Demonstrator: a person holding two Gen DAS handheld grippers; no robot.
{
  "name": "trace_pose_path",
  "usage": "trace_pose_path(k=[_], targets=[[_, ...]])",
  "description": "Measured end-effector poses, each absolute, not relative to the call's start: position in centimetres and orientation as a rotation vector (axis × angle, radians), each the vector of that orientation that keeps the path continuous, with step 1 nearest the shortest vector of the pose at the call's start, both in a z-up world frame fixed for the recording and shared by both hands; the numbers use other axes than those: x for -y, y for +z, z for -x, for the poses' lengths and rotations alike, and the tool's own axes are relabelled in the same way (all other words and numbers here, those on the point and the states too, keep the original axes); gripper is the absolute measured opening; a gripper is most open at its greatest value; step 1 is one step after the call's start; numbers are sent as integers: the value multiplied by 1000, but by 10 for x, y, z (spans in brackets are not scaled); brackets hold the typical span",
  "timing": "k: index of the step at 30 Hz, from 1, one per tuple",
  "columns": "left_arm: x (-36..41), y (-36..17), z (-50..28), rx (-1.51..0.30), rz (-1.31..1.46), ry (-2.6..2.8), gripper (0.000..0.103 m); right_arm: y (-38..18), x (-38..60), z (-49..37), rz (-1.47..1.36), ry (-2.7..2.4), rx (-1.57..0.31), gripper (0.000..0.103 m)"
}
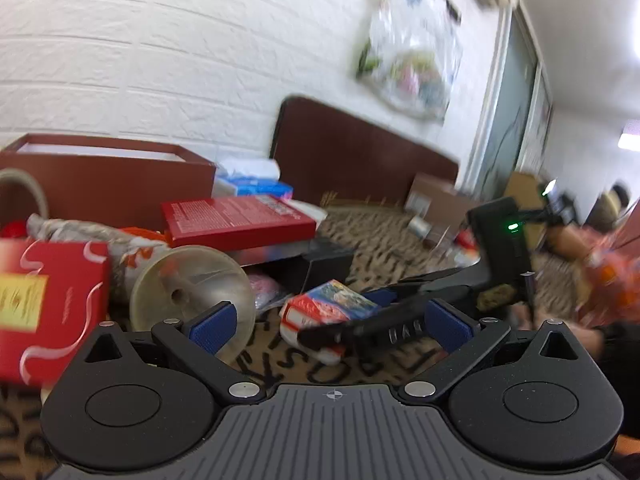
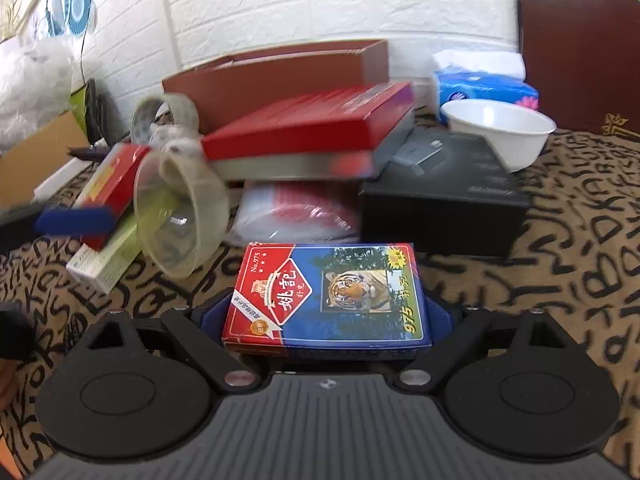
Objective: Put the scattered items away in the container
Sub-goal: 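Close the right gripper on the playing-card box and lift it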
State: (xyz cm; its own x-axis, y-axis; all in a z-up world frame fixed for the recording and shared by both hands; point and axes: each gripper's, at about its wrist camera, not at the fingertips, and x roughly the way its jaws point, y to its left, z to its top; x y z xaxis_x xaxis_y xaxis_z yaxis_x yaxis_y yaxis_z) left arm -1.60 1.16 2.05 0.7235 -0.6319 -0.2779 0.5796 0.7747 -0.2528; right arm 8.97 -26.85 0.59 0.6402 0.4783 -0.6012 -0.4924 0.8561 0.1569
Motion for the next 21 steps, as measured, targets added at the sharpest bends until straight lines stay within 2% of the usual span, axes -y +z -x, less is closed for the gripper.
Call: trace_pose_path(k=[4,8,13,21], targets=[[-5,19,18,-414,75,-598,103,5,289,-101,-163,645,-738,102],[41,13,14,-473,-126,-568,103,6,294,-106,-259,638,-780,102],[94,-8,3,-584,-246,-547,103,9,301,-110,-302,648,-827,102],[94,-16,-24,-619,-110,-463,103,7,302,-115,-339,737,-854,103]])
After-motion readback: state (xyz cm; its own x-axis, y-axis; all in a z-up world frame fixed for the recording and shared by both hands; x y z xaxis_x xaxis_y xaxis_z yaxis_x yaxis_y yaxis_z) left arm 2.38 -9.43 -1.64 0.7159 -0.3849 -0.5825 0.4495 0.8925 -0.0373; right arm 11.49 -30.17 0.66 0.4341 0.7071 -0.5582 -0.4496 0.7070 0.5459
